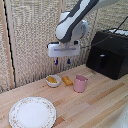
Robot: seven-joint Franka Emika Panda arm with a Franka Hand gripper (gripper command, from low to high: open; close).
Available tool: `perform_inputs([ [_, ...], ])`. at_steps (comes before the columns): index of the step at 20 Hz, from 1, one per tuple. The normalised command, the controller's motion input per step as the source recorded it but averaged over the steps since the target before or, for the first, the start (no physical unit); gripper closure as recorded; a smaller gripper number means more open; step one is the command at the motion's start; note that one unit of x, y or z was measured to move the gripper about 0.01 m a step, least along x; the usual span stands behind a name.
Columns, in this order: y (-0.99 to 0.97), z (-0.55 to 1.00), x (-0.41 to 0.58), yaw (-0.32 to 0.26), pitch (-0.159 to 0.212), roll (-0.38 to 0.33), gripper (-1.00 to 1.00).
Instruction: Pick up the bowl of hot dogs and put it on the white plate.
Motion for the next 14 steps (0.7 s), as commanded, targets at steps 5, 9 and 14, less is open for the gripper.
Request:
perform_inputs([
  [5,-0.05,-0.36,0.154,0.000,0.063,-0.003,-1.00],
  [9,0.00,-0.32,0.171,0.000,0.059,-0.029,-1.00],
  [14,-0.02,-0.32,0.155,0.000,0.078,-0.031,-1.00],
])
